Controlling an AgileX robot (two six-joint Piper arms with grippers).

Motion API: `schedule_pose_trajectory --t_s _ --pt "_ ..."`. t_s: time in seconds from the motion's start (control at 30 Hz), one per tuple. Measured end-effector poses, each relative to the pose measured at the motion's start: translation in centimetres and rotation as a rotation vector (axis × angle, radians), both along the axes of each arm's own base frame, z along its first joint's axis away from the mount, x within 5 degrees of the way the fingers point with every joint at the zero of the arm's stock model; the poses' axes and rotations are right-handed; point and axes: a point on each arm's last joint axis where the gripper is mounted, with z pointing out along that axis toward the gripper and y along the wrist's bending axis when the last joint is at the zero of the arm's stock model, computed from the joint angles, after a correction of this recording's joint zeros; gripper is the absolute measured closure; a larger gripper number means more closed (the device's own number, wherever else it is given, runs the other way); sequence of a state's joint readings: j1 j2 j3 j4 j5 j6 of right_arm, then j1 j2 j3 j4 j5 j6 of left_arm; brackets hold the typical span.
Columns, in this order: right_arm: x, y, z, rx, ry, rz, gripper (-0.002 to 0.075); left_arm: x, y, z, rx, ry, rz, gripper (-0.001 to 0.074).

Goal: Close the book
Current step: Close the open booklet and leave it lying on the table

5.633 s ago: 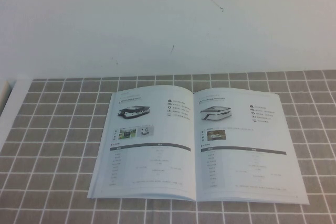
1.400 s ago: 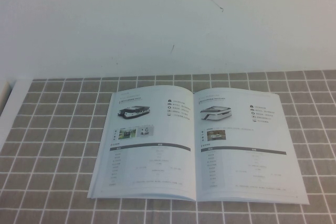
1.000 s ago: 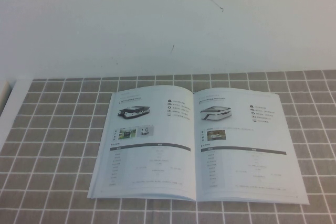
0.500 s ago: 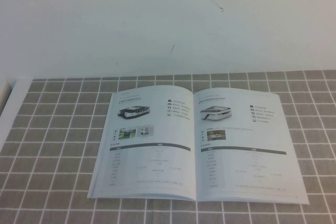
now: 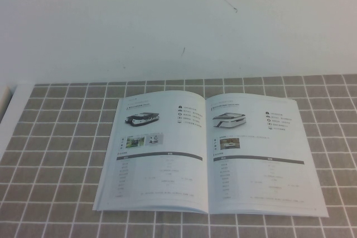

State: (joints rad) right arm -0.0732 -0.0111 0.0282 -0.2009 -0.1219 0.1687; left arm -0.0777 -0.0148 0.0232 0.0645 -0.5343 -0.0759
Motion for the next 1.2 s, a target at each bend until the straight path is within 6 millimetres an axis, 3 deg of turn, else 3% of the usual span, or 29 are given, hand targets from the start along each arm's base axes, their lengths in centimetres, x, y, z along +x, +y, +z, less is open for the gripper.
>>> schedule_pose_trajectory --t_s 0.27,0.43,0.57,0.7,0.83,0.93,1.1,1.2 --pt "-0.6 0.2 2.8 0.100 -0.216 0.050 0.0729 0.0 0.1 0.7 -0.041 0.043 -0.020 0.0737" --pt "-2.1 0.2 7.9 0.142 -0.292 0.051 0.0729 -1.5 0.4 5.7 -0.103 0.126 -0.031 0.0737" --pt "-2.9 0.0 11.2 0.207 -0.193 0.021 0.0729 -3.0 0.6 8.1 -0.178 0.232 -0.053 0.0737" --pt "-2.1 -0.3 13.0 0.190 -0.029 -0.026 0.0729 -2.2 0.4 8.0 -0.241 0.414 -0.085 0.0737" --pt "1.0 -0.4 12.0 0.100 0.253 -0.036 0.0729 0.2 -0.5 6.3 -0.285 0.689 -0.146 0.0737" --pt "3.6 0.3 10.2 0.047 0.484 0.065 0.0729 2.2 -1.5 5.4 -0.270 0.851 -0.215 0.0737" --pt "8.0 2.3 7.4 0.010 0.741 0.328 0.0729 5.5 -2.8 4.7 -0.232 0.956 -0.315 0.0737" --pt "11.1 3.2 6.3 0.019 0.788 0.459 0.0729 7.9 -3.1 4.2 -0.262 0.981 -0.332 0.0737"
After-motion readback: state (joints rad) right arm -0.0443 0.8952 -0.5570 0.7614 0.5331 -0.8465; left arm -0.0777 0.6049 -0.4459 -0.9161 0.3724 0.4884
